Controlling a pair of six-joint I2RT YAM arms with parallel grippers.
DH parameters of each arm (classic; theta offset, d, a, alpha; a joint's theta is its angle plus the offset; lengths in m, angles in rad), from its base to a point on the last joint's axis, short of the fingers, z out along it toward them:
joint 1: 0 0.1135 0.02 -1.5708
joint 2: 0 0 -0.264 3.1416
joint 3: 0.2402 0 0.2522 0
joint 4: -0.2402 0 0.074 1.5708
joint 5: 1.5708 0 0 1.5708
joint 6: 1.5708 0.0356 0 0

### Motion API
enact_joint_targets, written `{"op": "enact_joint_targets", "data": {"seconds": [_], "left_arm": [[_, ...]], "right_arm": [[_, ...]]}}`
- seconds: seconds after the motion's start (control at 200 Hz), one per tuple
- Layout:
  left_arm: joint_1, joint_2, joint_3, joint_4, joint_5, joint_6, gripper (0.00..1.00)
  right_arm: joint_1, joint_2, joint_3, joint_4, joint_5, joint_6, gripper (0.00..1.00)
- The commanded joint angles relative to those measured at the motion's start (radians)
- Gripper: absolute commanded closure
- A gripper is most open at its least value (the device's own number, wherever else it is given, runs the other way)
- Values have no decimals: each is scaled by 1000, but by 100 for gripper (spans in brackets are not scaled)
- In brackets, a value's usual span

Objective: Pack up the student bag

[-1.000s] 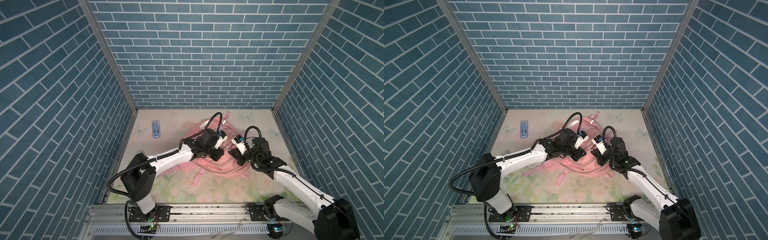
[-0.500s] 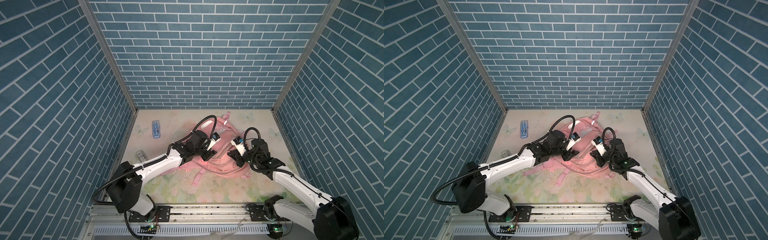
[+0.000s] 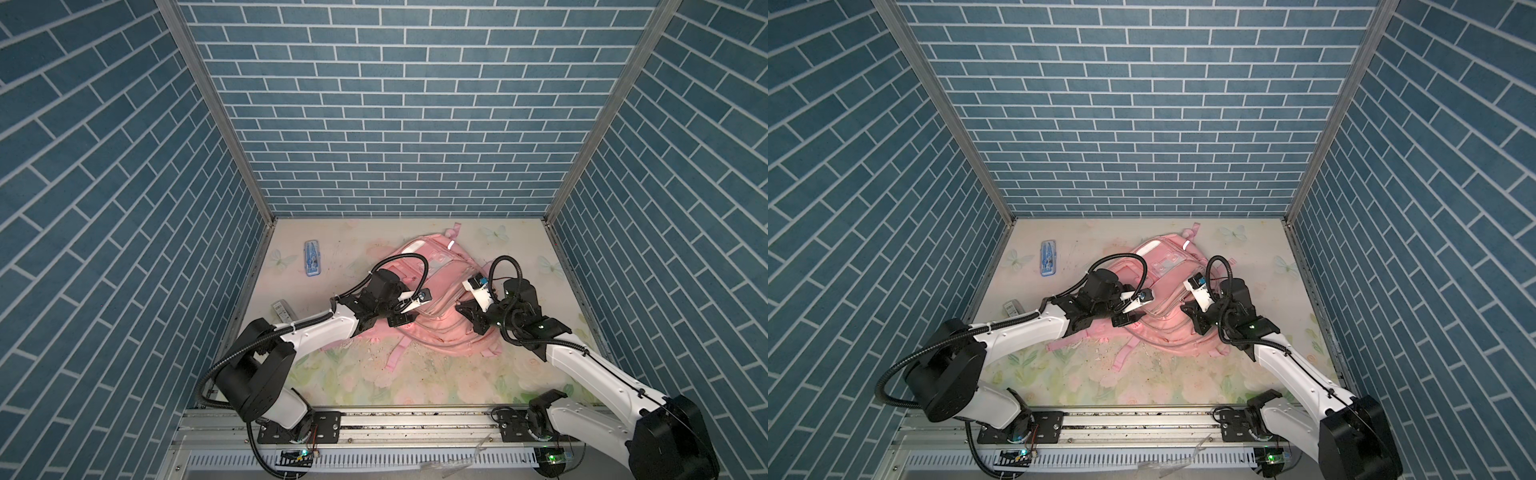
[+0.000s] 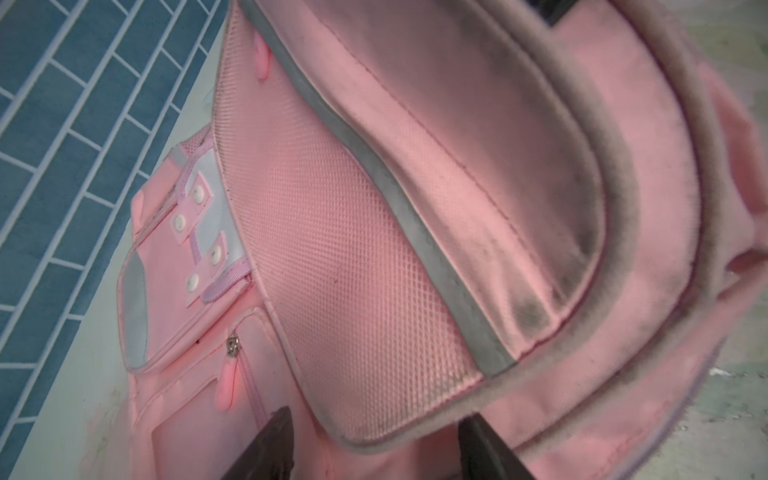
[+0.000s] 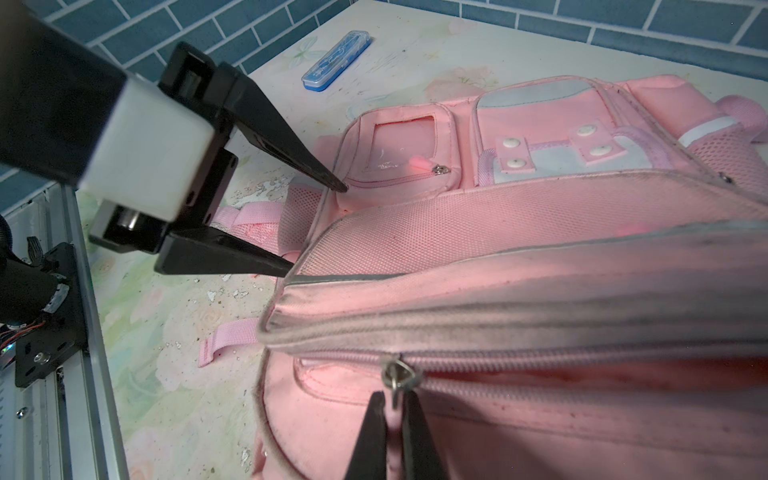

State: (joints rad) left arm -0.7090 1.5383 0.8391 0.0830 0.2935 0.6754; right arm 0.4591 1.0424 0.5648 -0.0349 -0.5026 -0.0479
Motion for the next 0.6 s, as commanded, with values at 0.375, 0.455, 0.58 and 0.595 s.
{"op": "enact_joint_targets", "data": {"seconds": [0.375,0.455,0.58,0.595], "left_arm": [[-3,110,48,100,95,-47,88],[-10,87,23,130,86,-78,100],[-9,86,62,80,57,-192,100],[-9,90,72,72,47,-217,100]], "right_arm": [[5,-4,37,12,54,44,100],[3,-5,39,10,67,46,100],[3,9,44,17,101,65,100],[3,13,45,20,101,67,100]]}}
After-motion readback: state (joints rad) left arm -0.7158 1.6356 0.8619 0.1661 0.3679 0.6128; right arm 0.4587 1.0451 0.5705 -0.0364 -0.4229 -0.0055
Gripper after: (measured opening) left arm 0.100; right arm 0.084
